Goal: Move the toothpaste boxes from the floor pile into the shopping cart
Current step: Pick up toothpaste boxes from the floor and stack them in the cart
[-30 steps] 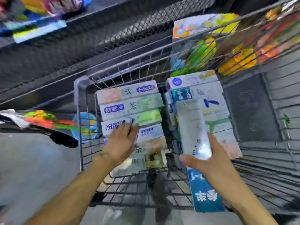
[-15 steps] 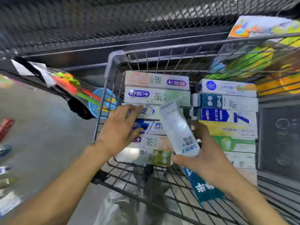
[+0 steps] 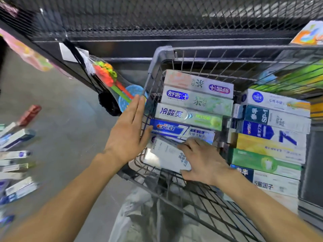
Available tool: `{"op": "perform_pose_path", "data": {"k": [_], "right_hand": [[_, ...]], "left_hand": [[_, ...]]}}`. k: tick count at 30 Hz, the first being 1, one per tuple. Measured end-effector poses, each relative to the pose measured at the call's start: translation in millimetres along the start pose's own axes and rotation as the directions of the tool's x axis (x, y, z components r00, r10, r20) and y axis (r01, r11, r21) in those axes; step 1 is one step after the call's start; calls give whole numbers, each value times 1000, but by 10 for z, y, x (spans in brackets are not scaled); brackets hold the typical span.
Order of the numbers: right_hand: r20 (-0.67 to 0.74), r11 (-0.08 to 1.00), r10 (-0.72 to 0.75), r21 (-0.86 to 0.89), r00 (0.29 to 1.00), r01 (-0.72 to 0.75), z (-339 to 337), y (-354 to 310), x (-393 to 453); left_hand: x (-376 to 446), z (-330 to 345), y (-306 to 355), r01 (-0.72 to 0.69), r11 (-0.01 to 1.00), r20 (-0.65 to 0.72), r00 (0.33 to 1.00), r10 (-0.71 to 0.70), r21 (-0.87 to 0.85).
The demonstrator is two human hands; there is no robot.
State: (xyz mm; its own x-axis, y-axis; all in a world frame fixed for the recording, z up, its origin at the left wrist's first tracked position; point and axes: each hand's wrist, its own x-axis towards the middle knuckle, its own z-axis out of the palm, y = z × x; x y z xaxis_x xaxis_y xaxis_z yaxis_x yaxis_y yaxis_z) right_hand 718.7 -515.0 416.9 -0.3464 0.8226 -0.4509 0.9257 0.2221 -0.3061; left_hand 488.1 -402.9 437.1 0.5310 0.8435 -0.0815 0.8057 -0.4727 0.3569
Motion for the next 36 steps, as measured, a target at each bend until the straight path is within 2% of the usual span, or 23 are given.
{"op": "perform_pose_path", "data": {"k": [5, 8, 10, 13, 17, 21, 24, 27, 29, 32, 36], "right_hand": [[-60, 996, 53, -70, 997, -57, 221, 14, 238], [-174, 984, 80, -143, 982, -105, 267, -43, 243], [-236, 980, 109, -137, 966, -145, 321, -89, 228], [-248, 978, 171, -73, 954, -194, 339, -151, 198], [-209, 952, 292, -35, 933, -305, 114, -305, 87], [-286, 944, 314, -9, 905, -330, -394, -653, 32], [-352, 955, 258, -49, 900, -293, -896, -1086, 171], [-393, 970, 157, -109, 906, -215, -1322, -1710, 473], [-409, 982, 69, -135, 910, -136, -1513, -2239, 746], [-394, 986, -67, -166, 917, 1, -1692, -3177, 1184], [-291, 952, -245, -256, 925, 171, -1772, -4333, 1759]], "left_hand": [[4, 24, -19, 8, 999, -3, 1000, -9, -40], [16, 25, -31, 13, 998, -12, 1000, -14, -61], [-2, 18, -24, 9, 996, -16, 1000, -11, -83], [-11, 3, -14, -2, 995, -10, 1000, 1, -103], [9, -90, -10, 4, 996, 75, 997, 2, -85], [-152, -386, -109, -38, 998, 137, 990, 43, -42], [-480, -846, -479, 18, 999, 114, 993, -22, 36], [-979, -1375, -1098, 144, 984, 88, 984, -153, 105], [-1405, -1709, -1557, 253, 963, 62, 964, -259, 93], [-2170, -2173, -2213, 430, 899, 13, 902, -432, 79], [-3130, -2604, -2992, 642, 766, -51, 767, -640, 32]]}}
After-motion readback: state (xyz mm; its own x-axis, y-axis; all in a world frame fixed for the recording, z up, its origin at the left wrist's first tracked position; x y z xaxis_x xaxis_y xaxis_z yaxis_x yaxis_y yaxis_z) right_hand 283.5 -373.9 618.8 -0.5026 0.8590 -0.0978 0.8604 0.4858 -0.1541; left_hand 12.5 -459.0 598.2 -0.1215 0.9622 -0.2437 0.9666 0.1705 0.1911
